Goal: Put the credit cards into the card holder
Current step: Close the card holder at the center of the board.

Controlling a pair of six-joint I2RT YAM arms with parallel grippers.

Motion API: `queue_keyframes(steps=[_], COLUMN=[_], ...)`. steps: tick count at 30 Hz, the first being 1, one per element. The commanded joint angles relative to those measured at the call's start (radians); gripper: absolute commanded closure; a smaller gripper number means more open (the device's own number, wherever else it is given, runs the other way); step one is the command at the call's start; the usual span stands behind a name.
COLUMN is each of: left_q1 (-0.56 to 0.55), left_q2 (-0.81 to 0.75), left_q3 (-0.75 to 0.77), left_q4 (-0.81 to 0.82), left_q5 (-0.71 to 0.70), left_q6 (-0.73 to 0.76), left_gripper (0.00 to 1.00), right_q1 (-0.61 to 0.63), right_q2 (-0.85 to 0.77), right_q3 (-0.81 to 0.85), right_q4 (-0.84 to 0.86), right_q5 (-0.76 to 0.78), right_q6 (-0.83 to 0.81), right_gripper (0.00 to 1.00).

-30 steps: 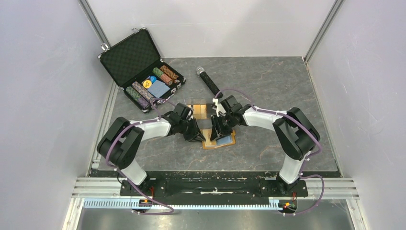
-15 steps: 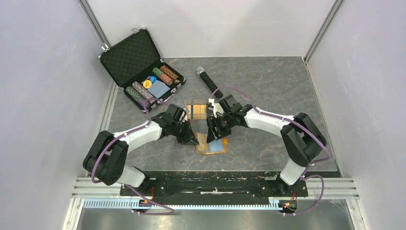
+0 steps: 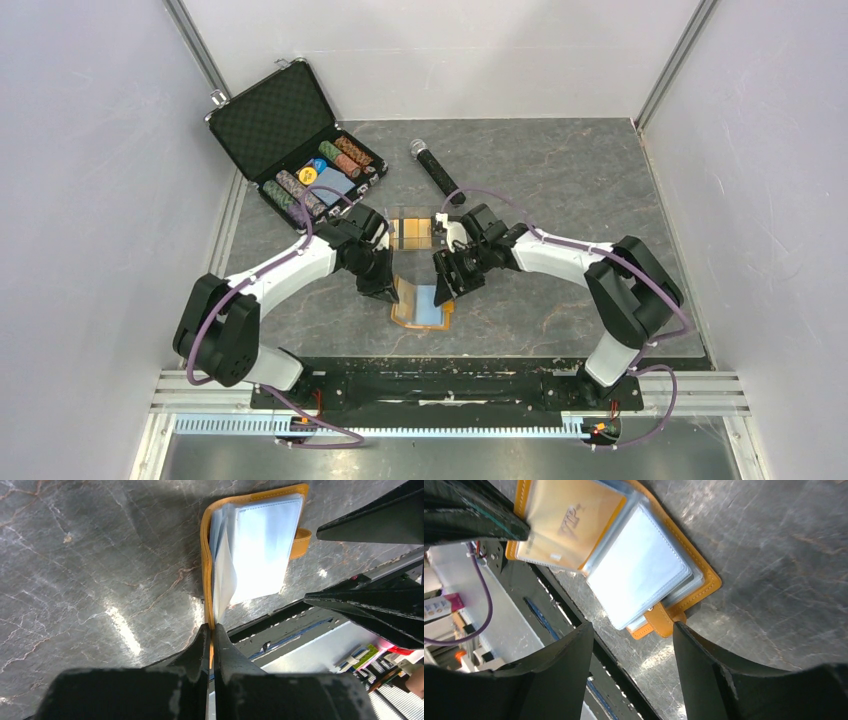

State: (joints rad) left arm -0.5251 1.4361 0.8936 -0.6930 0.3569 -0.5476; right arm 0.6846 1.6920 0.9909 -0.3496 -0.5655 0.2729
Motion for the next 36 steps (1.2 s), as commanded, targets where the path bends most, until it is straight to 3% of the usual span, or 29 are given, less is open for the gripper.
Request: queue_keyframes(steps=[1, 9, 18, 31, 36], left_q1=[0.003, 0.004, 0.003, 0.005, 0.005], left_q2=[-0.022, 0.003, 0.029, 0.05, 0.06], left_q3=[0.038, 0.058, 0.064, 0.09, 0.098], left_q4=[-0.034, 0.003, 0.003, 0.019, 0.01], left_q5=[0.002, 0.033, 0.047, 0.043, 0.047], left_q6=[0.056, 0.049, 0.069, 0.062, 0.082], left_gripper=[0.98, 0.98, 0.98, 0.98, 0.98], right_q1=[0.001, 0.006, 0.007, 0.039, 0.038], right_q2=[0.025, 0.048, 0.005, 0.084, 0.052], right_q3=[-0.037, -0.055, -0.005, -0.026, 0.031], right_q4=[0.059, 0.087, 0.06, 0.087, 0.007], right_q5=[-0.11, -0.153, 0.011, -0.184, 0.007], right_q6=[-0.01, -0.042, -0.075, -0.124, -0.131], right_gripper=[0.39, 0.38, 0.34, 0.46, 0.43])
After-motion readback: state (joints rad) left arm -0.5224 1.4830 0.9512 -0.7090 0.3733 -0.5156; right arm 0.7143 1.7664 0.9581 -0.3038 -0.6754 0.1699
